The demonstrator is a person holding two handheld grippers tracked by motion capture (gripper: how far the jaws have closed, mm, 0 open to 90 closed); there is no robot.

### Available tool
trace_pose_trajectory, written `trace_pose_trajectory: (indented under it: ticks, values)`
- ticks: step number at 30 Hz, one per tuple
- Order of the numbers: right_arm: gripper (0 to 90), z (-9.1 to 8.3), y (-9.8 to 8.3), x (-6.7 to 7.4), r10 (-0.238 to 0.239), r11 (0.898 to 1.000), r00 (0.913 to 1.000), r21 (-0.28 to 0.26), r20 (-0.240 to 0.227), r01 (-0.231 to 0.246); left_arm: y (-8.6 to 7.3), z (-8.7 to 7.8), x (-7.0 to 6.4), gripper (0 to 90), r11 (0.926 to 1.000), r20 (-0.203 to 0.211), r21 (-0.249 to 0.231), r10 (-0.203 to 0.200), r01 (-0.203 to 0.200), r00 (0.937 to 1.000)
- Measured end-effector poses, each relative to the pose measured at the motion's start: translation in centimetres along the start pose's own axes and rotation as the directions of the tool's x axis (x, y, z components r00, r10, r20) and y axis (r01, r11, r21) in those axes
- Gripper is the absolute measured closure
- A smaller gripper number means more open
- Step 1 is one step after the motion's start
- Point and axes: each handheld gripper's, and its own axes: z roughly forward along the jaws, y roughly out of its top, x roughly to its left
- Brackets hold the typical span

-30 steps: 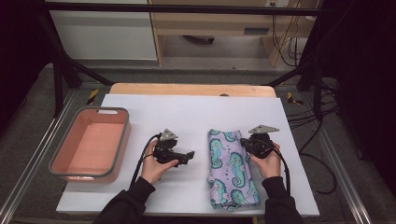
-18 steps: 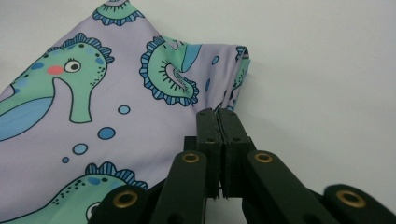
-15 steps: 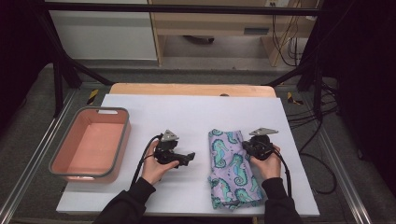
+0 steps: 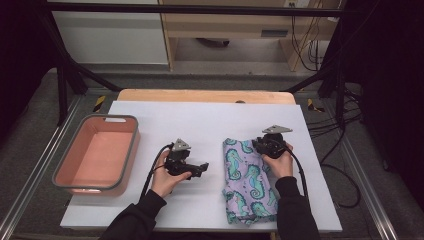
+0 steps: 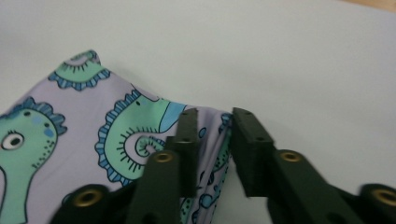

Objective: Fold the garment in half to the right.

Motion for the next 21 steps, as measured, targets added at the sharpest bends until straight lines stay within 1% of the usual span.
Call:
trace_pose_trajectory:
  ticks: [1, 2, 6, 8, 10, 11, 12, 13, 14, 15, 17, 18, 19, 20, 21]
  values:
    - [83.6, 0.1, -0.1, 0.0, -0.008, 1.0, 1.0, 0.003, -0.002, 0.008, 0.0, 0.0, 0.0, 7.5, 1.0, -0.001, -0.001, 0.0, 0.0, 1.0]
    - [87.3, 0.0, -0.2, 0.0, -0.007, 1.0, 1.0, 0.007, -0.004, 0.007, 0.0, 0.0, 0.0, 7.5, 1.0, 0.003, -0.002, -0.003, 0.003, 1.0]
    - [88.8, -0.7, -0.1, -0.2, 0.022, 1.0, 0.9996, -0.011, 0.019, -0.022, 0.1, -0.1, -0.1, 7.4, 1.0, 0.008, -0.002, 0.001, -0.001, 1.0]
    - [88.7, -0.6, -0.1, -0.1, 0.016, 1.0, 0.9992, 0.003, 0.036, -0.016, 0.0, -0.1, -0.2, 7.4, 1.0, 0.007, -0.001, 0.005, -0.005, 1.0]
    - [87.0, -0.4, -0.2, 0.0, 0.022, 1.0, 0.9985, 0.019, 0.05, -0.023, 0.0, -0.1, -0.2, 7.4, 1.0, 0.009, 0.0, 0.005, -0.005, 0.9999]
    - [83.6, -0.2, -0.3, 0.0, 0.024, 0.999, 0.9982, 0.028, 0.055, -0.026, 0.0, -0.1, -0.2, 7.3, 1.0, 0.01, 0.001, 0.006, -0.006, 0.9999]
    - [76.4, -0.3, -0.3, -0.1, 0.035, 0.999, 0.9973, 0.03, 0.064, -0.037, 0.1, -0.1, -0.2, 7.3, 1.0, 0.012, 0.002, 0.005, -0.005, 0.9999]
    - [71.6, -0.4, -0.3, -0.1, 0.042, 0.999, 0.997, 0.026, 0.065, -0.044, 0.1, -0.1, -0.2, 6.9, 1.0, 0.015, 0.004, 0.003, -0.003, 0.9999]
    - [66.3, -0.8, -0.2, -0.1, 0.049, 0.999, 0.9969, 0.009, 0.061, -0.05, 0.1, -0.2, -0.1, 6.4, 1.0, 0.019, 0.005, 0.004, -0.004, 0.9998]
    - [58.4, -1.4, 0.0, -0.1, 0.051, 0.999, 0.9969, -0.006, 0.06, -0.051, 0.2, -0.2, -0.1, 6.1, 1.0, 0.026, 0.007, 0.004, -0.004, 0.9996]
    - [47.6, -2.4, 0.2, 0.0, 0.051, 0.999, 0.9974, -0.016, 0.051, -0.05, 0.3, -0.3, -0.2, 5.1, 1.0, 0.037, 0.006, 0.003, -0.003, 0.9993]
    - [43.9, -3.1, 0.2, 0.1, 0.049, 0.998, 0.9977, -0.028, 0.046, -0.048, 0.3, -0.4, -0.2, 5.0, 1.0, 0.039, 0.006, 0.007, -0.007, 0.9992]
    - [42.1, -3.7, 0.2, 0.3, 0.048, 0.998, 0.9981, -0.042, 0.037, -0.047, 0.3, -0.4, -0.3, 4.4, 0.9999, 0.043, 0.007, 0.011, -0.011, 0.999]
    - [39.3, -4.4, 0.1, 0.6, 0.048, 0.997, 0.9984, -0.056, 0.028, -0.046, 0.4, -0.4, -0.4, 3.2, 0.9997, 0.054, 0.018, 0.012, -0.013, 0.9985]
    - [35.0, -5.1, -0.1, 0.8, 0.047, 0.997, 0.9989, -0.066, 0.007, -0.046, 0.4, -0.4, -0.5, 2.9, 0.9995, 0.06, 0.026, 0.014, -0.015, 0.9981]
